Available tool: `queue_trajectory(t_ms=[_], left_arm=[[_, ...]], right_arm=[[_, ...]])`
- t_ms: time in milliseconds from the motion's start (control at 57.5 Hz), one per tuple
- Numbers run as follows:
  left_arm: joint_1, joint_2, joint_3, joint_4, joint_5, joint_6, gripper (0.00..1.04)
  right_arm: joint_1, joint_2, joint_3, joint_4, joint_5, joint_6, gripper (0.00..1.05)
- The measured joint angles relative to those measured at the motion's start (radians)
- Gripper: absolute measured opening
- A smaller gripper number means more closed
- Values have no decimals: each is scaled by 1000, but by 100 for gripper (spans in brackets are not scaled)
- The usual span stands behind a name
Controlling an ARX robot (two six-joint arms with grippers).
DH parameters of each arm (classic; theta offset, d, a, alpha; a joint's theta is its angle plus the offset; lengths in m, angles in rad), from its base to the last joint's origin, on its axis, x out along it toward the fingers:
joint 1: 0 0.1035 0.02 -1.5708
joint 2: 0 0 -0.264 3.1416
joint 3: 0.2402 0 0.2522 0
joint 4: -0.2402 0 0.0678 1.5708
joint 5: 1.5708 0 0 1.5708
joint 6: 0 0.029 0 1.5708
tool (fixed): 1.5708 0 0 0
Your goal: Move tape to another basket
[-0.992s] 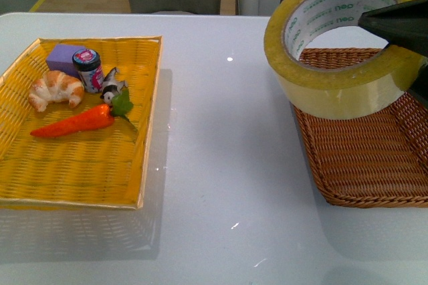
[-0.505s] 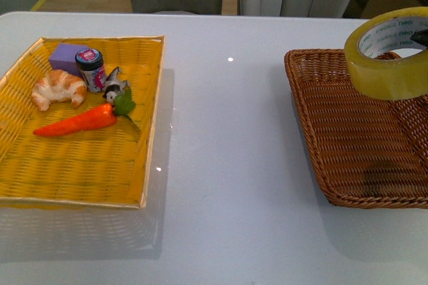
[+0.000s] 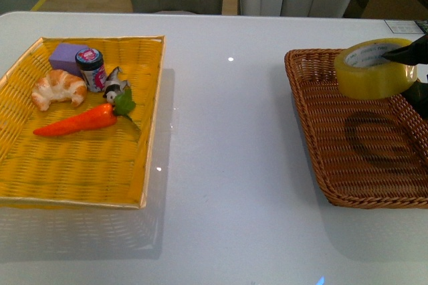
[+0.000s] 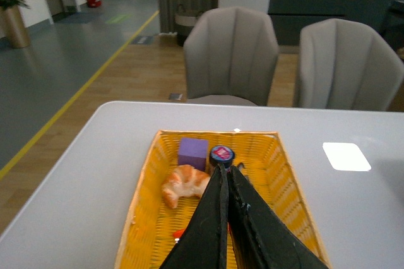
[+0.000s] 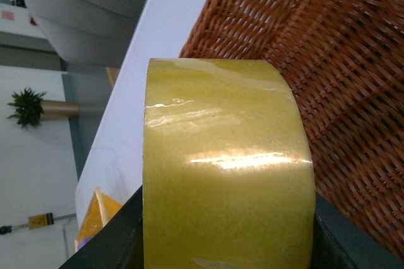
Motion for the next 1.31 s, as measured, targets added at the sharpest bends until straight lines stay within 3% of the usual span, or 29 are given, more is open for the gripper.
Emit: queue_trajectory(t_ms=[122, 435, 748, 1027, 1184, 1253, 1305], left_arm=[[1, -29, -41, 20, 6, 0, 2], [1, -189, -42, -132, 6, 1, 2], [1, -319, -42, -257, 7, 1, 2], [1, -403, -42, -341, 6, 1, 2], [1, -453, -42, -392, 6, 1, 2], [1, -560, -42, -533, 7, 1, 2], [1, -596, -42, -552, 7, 1, 2]], right_arm=[[13, 63, 61, -21, 23, 23, 46], [50, 151, 126, -81, 65, 49, 46], [31, 93, -15, -16, 66, 67, 97], [0, -177, -227, 25, 4, 13, 96], [-31, -473, -418, -63, -29, -143, 96], [-51, -624, -491, -119, -43, -199, 96], [-60, -746, -553, -133, -16, -279, 94]])
